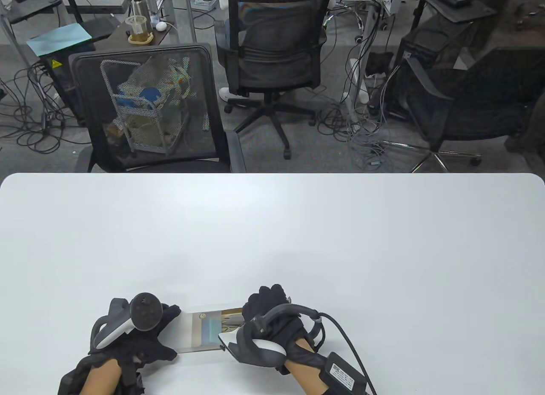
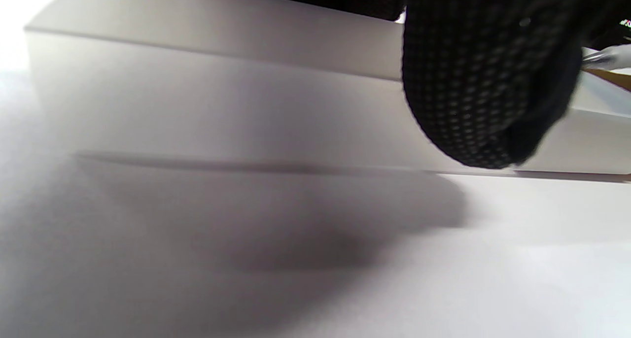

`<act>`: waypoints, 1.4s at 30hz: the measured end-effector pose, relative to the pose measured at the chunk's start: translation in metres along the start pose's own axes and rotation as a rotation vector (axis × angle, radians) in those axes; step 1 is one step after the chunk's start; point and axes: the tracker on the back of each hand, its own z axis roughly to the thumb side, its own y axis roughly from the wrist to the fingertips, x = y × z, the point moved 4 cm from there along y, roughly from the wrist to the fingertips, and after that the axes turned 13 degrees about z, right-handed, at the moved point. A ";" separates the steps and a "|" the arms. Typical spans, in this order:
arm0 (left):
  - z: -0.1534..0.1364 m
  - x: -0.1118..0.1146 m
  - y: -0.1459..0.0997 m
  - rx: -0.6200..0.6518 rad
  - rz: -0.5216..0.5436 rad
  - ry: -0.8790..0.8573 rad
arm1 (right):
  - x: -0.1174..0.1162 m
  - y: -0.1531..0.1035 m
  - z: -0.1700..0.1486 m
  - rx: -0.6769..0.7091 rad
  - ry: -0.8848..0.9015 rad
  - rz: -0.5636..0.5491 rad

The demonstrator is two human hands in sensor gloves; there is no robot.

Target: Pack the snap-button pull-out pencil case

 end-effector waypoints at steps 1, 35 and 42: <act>0.000 0.000 0.000 0.000 0.001 0.001 | -0.002 0.002 0.002 -0.006 -0.001 0.013; -0.001 0.000 0.000 0.003 0.004 -0.001 | -0.131 -0.037 -0.138 -0.322 1.041 0.186; -0.001 0.001 0.000 0.006 0.006 -0.013 | -0.163 -0.023 -0.109 -0.193 1.116 0.407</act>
